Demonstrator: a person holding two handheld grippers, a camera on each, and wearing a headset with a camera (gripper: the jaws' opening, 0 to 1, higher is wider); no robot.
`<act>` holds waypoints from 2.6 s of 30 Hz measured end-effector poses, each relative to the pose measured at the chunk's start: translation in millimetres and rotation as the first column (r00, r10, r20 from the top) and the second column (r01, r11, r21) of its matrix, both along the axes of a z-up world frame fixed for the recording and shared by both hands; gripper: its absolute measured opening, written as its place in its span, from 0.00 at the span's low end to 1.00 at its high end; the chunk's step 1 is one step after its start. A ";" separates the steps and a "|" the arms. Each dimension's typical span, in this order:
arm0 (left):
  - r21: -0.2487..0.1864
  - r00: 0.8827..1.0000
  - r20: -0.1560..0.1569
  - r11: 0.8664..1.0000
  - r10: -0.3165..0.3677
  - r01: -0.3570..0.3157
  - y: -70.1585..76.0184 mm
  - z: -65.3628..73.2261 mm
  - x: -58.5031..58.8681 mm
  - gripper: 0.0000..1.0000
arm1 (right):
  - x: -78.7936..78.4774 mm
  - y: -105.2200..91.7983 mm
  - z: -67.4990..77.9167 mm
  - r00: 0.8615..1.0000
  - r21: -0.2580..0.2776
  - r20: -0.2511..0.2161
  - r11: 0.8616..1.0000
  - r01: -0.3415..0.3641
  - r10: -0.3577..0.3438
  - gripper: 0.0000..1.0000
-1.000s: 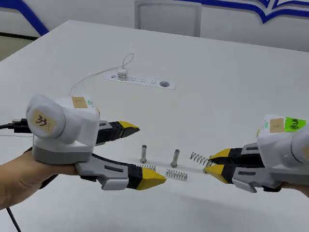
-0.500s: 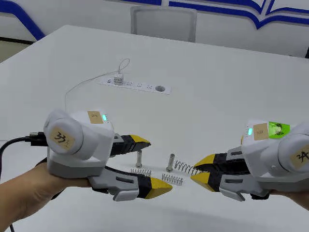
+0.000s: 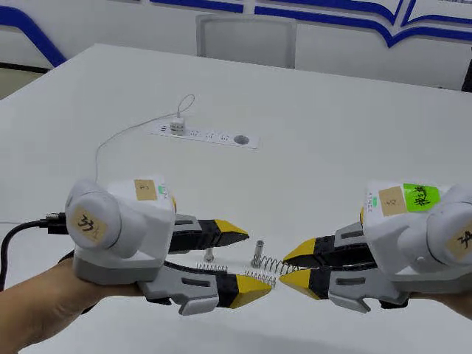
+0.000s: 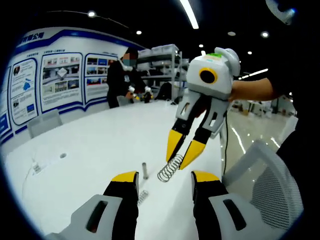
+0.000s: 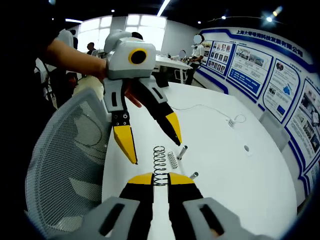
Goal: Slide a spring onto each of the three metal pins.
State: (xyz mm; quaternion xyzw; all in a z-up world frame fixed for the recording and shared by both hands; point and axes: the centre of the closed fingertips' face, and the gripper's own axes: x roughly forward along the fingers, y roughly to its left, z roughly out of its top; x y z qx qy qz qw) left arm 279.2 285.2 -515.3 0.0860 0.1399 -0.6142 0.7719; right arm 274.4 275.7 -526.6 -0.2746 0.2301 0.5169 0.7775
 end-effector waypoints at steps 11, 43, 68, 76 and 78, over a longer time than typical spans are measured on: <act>0.039 0.996 0.035 0.996 -0.083 0.081 -6.8 -2.4 -4.5 0.20 | -5.0 7.1 -1.6 0.999 0.001 -0.010 0.999 -0.041 0.041 0.10; 0.170 0.951 0.195 0.963 -0.239 0.207 -8.7 -12.3 -12.9 0.10 | -7.0 8.3 -5.6 0.992 -0.029 -0.017 0.992 -0.121 0.121 0.12; 0.162 0.953 0.189 0.965 -0.237 0.208 -7.0 -9.7 -12.2 0.10 | -8.8 12.2 17.3 0.992 0.171 -0.078 0.981 -0.087 0.101 0.11; 0.141 0.965 0.170 0.975 -0.197 0.174 -9.9 -7.0 -8.2 0.10 | -5.2 23.0 31.2 0.994 0.244 -0.067 0.967 -0.073 0.092 0.11; 0.139 0.967 0.164 0.975 -0.195 0.173 -11.0 -7.3 -9.0 0.10 | -5.1 25.8 33.0 0.994 0.254 -0.064 0.964 -0.074 0.093 0.11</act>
